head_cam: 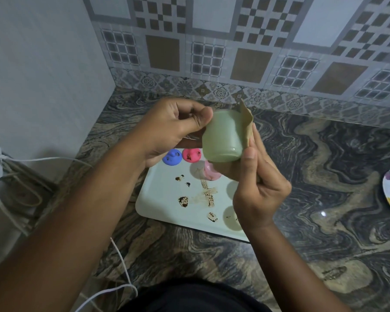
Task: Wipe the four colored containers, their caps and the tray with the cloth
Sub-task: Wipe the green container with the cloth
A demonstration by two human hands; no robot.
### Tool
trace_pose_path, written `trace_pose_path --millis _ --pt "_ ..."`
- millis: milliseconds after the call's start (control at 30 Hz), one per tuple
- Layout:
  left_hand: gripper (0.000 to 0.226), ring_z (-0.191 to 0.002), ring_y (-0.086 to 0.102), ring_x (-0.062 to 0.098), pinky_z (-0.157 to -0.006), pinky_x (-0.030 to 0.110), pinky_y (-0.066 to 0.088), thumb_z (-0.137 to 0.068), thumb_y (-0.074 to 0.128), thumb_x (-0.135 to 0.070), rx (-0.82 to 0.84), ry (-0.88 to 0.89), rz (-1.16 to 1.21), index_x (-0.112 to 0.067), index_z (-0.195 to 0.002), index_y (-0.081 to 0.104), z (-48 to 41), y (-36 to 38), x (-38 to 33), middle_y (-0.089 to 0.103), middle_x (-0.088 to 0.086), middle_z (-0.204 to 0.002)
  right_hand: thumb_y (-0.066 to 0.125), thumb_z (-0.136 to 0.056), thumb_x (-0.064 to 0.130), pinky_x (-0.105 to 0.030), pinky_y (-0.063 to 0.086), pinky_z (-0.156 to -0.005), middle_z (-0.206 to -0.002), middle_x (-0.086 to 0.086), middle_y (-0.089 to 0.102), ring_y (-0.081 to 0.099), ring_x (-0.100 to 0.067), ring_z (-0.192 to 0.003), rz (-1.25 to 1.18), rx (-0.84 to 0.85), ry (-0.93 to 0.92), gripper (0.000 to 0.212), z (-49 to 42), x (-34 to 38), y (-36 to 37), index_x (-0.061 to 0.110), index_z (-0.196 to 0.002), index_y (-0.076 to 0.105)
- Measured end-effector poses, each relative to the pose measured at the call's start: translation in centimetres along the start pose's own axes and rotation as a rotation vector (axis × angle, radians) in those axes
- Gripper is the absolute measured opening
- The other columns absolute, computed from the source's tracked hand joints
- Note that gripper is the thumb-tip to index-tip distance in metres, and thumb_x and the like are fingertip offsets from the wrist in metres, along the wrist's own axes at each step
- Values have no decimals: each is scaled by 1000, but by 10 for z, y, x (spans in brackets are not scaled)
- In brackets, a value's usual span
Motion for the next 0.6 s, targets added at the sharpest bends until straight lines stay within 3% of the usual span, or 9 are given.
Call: trace_pose_path --millis 67,133,200,267,367,400,467,533,600 --pt "12 -84 67 26 -83 43 60 -74 71 -34 -32 12 -39 -25 -77 78 0 -3 -2 73 7 -82 52 -104 6 -32 49 -109 -136 -22 59 59 -32 -133 -48 29 42 31 -3 3 3 -14 -127 56" --pt "13 -82 72 25 -82 42 62 -74 73 -38 -57 69 -126 -27 -78 78 0 -2 -8 76 7 -84 58 -105 26 -33 49 -110 -136 -26 58 59 -36 -132 -21 94 7 47 -1 6 7 -10 -133 51" --pt "15 -85 75 21 -76 35 62 -74 74 -38 -71 128 -173 -27 -83 77 1 1 -17 78 3 -88 73 -94 39 -47 55 -104 -133 -31 62 64 -46 -123 72 132 -31 66 1 6 11 -1 -140 47" --pt "25 -87 75 15 -75 29 61 -76 72 -37 -70 157 -174 -22 -95 77 3 2 -23 78 -3 -94 84 -85 32 -54 59 -93 -127 -34 65 70 -45 -112 64 82 3 75 2 3 11 5 -145 47" --pt "28 -95 74 14 -86 37 60 -83 68 -37 -64 182 -230 -21 -104 76 4 -1 -25 78 -4 -100 84 -78 -4 -25 60 -92 -135 -41 55 72 -14 -113 -39 36 54 79 -2 -2 9 -3 -144 41" --pt "23 -94 74 14 -87 40 60 -82 70 -35 -71 182 -247 -22 -101 76 4 -4 -24 78 -4 -98 83 -78 -7 -26 60 -92 -136 -41 54 72 -19 -115 -53 53 52 78 -2 -3 9 -4 -143 40" --pt "13 -87 74 17 -83 42 61 -81 74 -31 -90 177 -301 -23 -91 77 3 -6 -22 78 -4 -88 86 -83 10 -41 61 -95 -139 -33 56 68 -41 -119 -1 109 -15 70 -1 -3 11 0 -141 47" --pt "7 -76 71 12 -76 33 60 -84 78 -27 -87 221 -448 -20 -85 77 3 -1 -23 74 -5 -78 85 -84 27 -33 57 -101 -142 -26 55 65 -30 -126 169 161 -125 65 0 0 16 0 -135 56" --pt "5 -72 68 4 -70 22 54 -85 77 -25 -95 260 -535 -20 -84 77 6 6 -28 73 -10 -77 84 -83 30 -22 53 -103 -139 -26 56 59 -16 -133 208 177 -172 64 -1 0 20 -2 -131 58"
Point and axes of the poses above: each hand's wrist, its own z-axis away from the middle knuckle, its own y-axis out of the palm, x = y × z, the point moved 5 cm from there along -z, towards the middle knuckle
